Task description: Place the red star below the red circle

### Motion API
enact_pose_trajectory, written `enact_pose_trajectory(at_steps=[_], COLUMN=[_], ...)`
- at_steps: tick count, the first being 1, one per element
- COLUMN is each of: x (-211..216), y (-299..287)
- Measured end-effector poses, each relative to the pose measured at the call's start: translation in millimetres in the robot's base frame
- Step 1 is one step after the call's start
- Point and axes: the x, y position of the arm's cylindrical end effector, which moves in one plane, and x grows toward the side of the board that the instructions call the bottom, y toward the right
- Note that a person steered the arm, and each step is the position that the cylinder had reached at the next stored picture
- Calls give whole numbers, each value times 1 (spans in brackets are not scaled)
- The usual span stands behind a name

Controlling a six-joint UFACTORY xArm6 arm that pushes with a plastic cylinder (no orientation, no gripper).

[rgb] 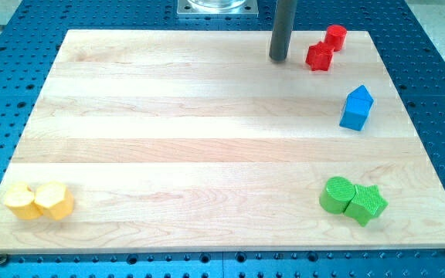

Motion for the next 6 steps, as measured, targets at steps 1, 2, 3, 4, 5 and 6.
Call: enact_pose_trajectory(at_steps=[1,2,3,4,5,6], x=[1,11,32,27,24,23], y=[36,32,31,64,82,81])
